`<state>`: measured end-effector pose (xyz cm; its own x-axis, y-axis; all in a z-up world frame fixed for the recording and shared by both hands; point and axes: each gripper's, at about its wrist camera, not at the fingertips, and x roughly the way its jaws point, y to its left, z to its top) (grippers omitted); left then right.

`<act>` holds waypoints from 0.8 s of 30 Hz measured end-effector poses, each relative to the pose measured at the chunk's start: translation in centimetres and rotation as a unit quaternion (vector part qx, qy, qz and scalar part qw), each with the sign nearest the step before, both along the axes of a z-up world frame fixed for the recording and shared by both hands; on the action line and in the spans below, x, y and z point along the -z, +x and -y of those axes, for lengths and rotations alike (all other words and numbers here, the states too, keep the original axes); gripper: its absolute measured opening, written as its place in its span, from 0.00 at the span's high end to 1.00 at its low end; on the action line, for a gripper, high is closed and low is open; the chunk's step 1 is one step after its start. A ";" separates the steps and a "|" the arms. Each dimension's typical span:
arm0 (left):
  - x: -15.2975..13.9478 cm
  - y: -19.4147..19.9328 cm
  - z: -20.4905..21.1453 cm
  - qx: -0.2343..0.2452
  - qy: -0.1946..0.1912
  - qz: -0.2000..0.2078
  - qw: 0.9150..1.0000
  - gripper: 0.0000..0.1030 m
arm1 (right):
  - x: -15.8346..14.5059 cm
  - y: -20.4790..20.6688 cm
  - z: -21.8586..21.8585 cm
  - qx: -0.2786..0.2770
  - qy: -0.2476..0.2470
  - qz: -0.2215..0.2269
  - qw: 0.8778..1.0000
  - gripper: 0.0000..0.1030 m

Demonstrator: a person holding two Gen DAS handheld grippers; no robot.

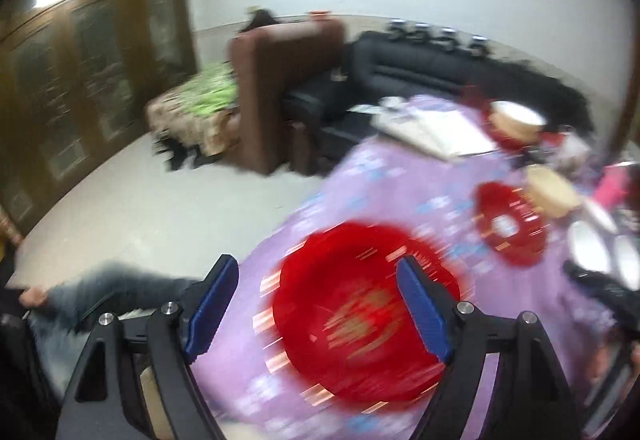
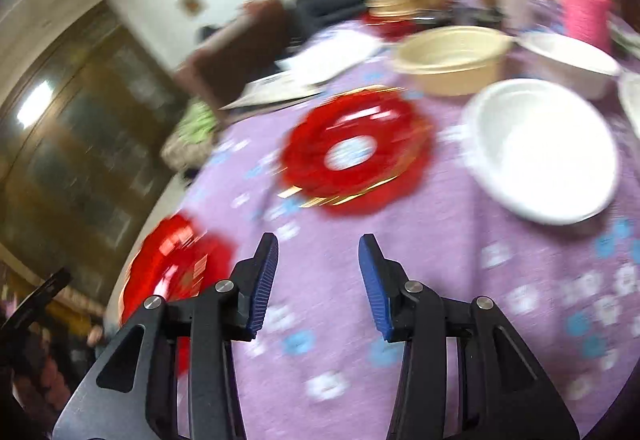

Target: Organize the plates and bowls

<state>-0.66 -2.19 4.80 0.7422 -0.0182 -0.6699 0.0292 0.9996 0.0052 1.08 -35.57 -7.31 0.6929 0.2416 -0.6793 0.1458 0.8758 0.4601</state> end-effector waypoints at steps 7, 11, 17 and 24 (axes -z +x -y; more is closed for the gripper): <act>2.2 11.6 12.1 0.090 -0.021 -0.130 0.987 0.21 | 1.5 5.8 3.9 0.066 0.094 -0.051 0.992 0.59; 5.6 15.6 16.1 0.098 0.009 -0.196 0.976 0.21 | 2.7 7.8 5.6 0.102 0.145 -0.075 0.981 0.59; 9.2 18.4 17.8 0.100 0.002 -0.254 0.962 0.21 | 3.5 7.7 7.5 0.125 0.174 -0.075 0.974 0.58; 11.6 19.6 19.0 0.095 0.003 -0.279 0.956 0.21 | 5.0 8.9 6.3 0.108 0.178 -0.092 0.974 0.48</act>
<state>18.98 -21.16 -6.84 0.2531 -0.1132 -0.9608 0.2104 0.9758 -0.0595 10.02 -41.86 -12.33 0.6279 0.3474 -0.6965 0.4173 0.6051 0.6780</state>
